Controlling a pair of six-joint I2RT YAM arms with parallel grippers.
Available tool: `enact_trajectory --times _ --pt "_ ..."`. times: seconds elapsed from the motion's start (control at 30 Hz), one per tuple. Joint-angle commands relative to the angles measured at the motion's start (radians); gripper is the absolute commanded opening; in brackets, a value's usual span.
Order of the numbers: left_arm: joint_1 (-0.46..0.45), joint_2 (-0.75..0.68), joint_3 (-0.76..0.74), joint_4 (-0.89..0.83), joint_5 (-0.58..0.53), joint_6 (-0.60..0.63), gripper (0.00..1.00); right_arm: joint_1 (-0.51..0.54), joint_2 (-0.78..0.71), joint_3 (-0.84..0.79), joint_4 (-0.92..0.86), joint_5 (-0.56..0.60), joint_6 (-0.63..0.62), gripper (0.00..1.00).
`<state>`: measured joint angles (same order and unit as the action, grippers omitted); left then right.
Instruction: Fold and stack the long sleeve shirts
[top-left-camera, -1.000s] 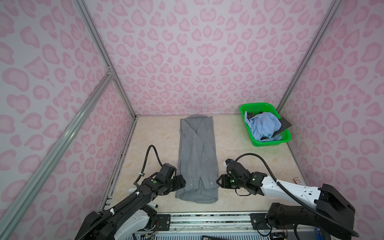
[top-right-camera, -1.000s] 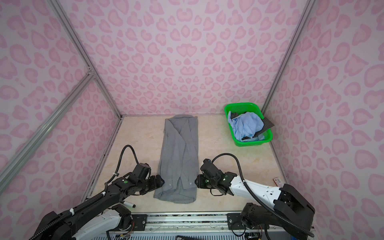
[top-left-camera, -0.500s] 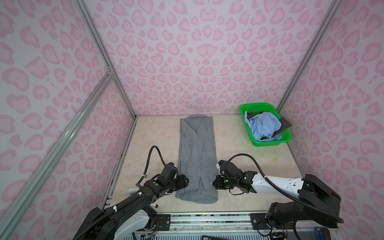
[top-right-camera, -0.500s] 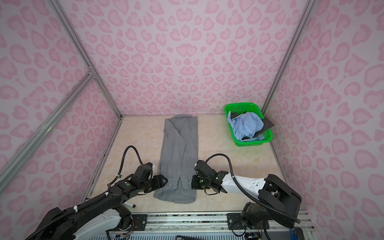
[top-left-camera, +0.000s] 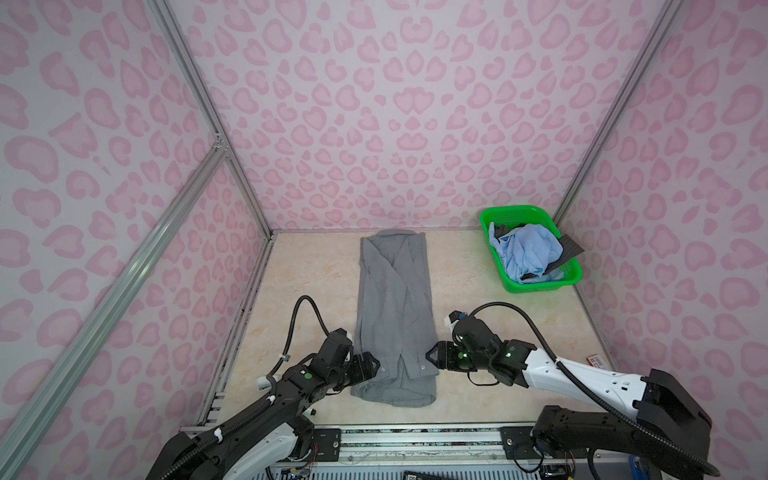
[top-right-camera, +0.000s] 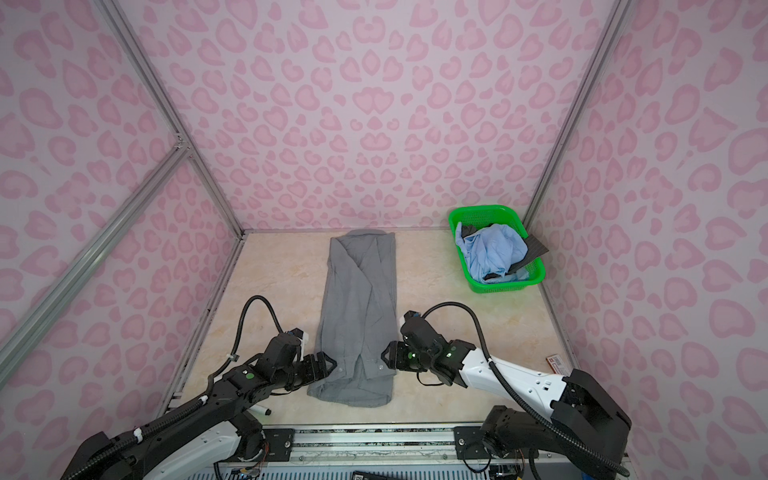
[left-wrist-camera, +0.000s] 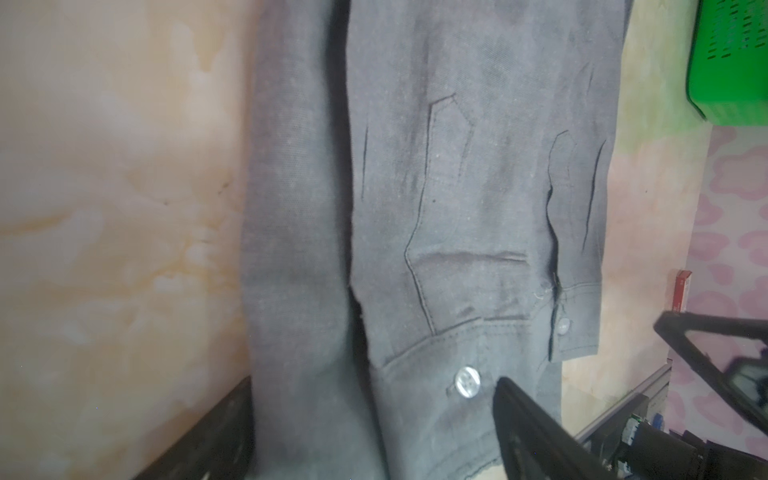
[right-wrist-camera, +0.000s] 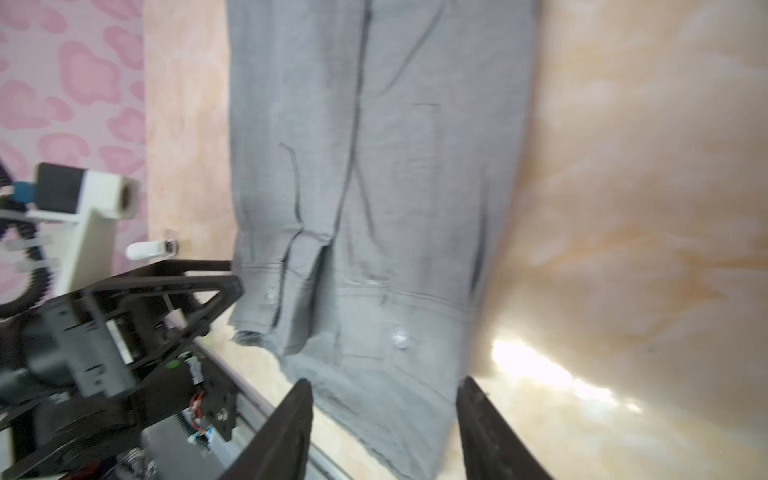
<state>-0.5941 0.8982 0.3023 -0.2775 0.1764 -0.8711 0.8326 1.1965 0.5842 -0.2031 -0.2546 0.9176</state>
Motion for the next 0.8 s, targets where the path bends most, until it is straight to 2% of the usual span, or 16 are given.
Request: enact_trajectory --times 0.0,0.27,0.47,0.53,0.67,0.77 --pt "0.001 0.011 -0.002 -0.164 -0.057 0.029 0.92 -0.018 -0.004 -0.025 -0.044 0.009 -0.039 0.62" --pt "0.001 0.165 0.052 -0.134 -0.087 0.076 0.91 -0.016 0.142 -0.108 0.192 -0.096 0.050 0.64" --pt "-0.004 0.175 0.019 -0.116 -0.060 0.061 0.82 0.053 0.191 -0.145 0.300 -0.048 0.144 0.64" --pt "-0.012 0.167 0.007 -0.101 -0.046 0.044 0.78 0.079 0.228 -0.149 0.349 -0.043 0.171 0.62" --pt "-0.056 0.154 -0.017 -0.071 -0.043 -0.002 0.71 0.102 0.299 -0.183 0.490 -0.048 0.243 0.51" --pt "-0.099 0.156 -0.034 -0.036 -0.041 -0.038 0.67 0.111 0.314 -0.191 0.531 -0.046 0.257 0.44"
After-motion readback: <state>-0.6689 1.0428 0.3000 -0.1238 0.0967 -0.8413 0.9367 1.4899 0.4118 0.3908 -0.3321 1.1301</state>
